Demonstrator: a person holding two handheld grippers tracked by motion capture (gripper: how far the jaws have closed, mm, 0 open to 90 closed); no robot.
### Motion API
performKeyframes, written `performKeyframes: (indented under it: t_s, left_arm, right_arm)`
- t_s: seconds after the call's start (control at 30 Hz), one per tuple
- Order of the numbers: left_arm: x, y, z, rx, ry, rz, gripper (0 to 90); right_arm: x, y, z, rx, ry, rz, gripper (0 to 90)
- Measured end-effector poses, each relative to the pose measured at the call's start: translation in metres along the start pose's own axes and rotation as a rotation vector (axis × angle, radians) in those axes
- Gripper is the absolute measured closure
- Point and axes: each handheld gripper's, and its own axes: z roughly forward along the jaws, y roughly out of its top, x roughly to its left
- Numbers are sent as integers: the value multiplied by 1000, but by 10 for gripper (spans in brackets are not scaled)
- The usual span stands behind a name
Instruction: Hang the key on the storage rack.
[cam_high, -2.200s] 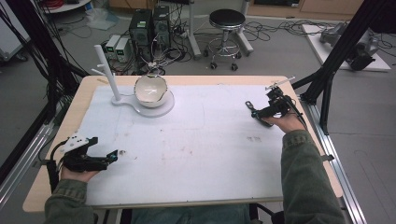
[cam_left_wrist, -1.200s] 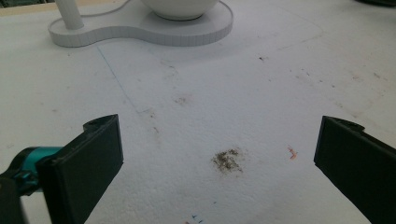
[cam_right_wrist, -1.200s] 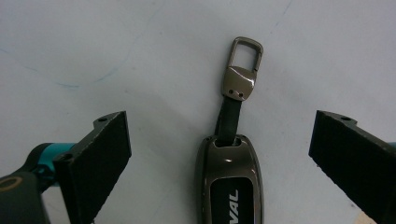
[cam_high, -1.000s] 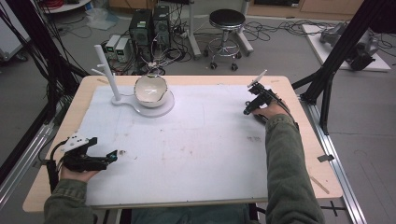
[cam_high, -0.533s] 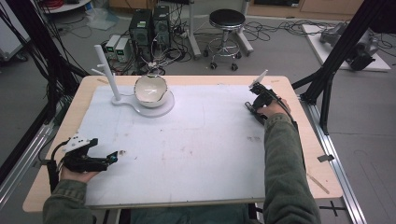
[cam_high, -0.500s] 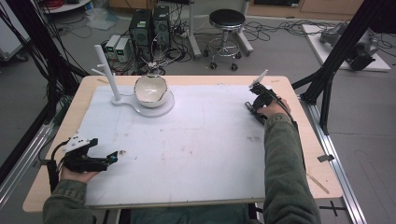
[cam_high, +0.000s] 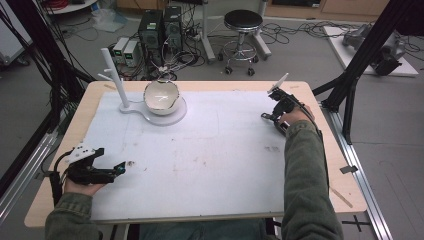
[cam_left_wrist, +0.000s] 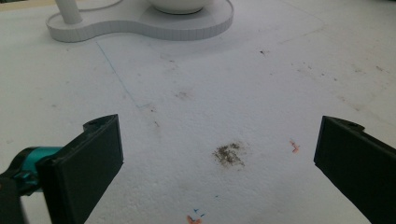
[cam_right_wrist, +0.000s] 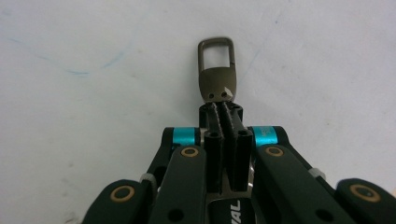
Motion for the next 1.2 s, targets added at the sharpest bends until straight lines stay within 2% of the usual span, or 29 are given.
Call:
performKeyframes:
  t_s: [0.1, 0.17, 0.23, 0.27, 0.4, 0.53, 0.7, 0.87, 0.9, 1.07, 1.2]
  left_arm:
    - [0, 1, 0, -2, 0, 1, 17]
    - [0, 1, 1, -5, -1, -3, 18]
    - [0, 2, 2, -5, -2, 0, 18]
    - [-1, 3, 2, -6, -2, 0, 17]
    - [-2, 3, 3, -8, -5, 0, 17]
    - [-2, 3, 3, -12, -6, -3, 17]
    - [-1, 4, 2, -17, -3, -3, 18]
    - [-1, 4, 2, -18, -5, -3, 18]
    - [-1, 4, 1, -19, -5, -3, 17]
    - [0, 4, 1, -27, -5, -7, 17]
    - [-1, 4, 0, -30, -7, -7, 18]
  right_arm:
    - [-3, -4, -10, -32, 9, 10, 876]
    - [-6, -7, -22, -82, 20, 21, 876]
    - [-6, -8, -26, -101, 15, 11, 876]
    - [-7, -9, -36, -137, 15, 0, 876]
    - [-6, -9, -49, -149, 9, -24, 875]
    - [-7, -11, -63, -209, 42, 0, 875]
    - [-4, -6, -75, -202, 44, -7, 874]
    - [8, 6, -88, -232, 70, -44, 873]
    - [15, 13, -92, -225, 71, -78, 872]
    - [26, 21, -96, -249, 107, -114, 870]
    - [40, 30, -98, -239, 136, -160, 869]
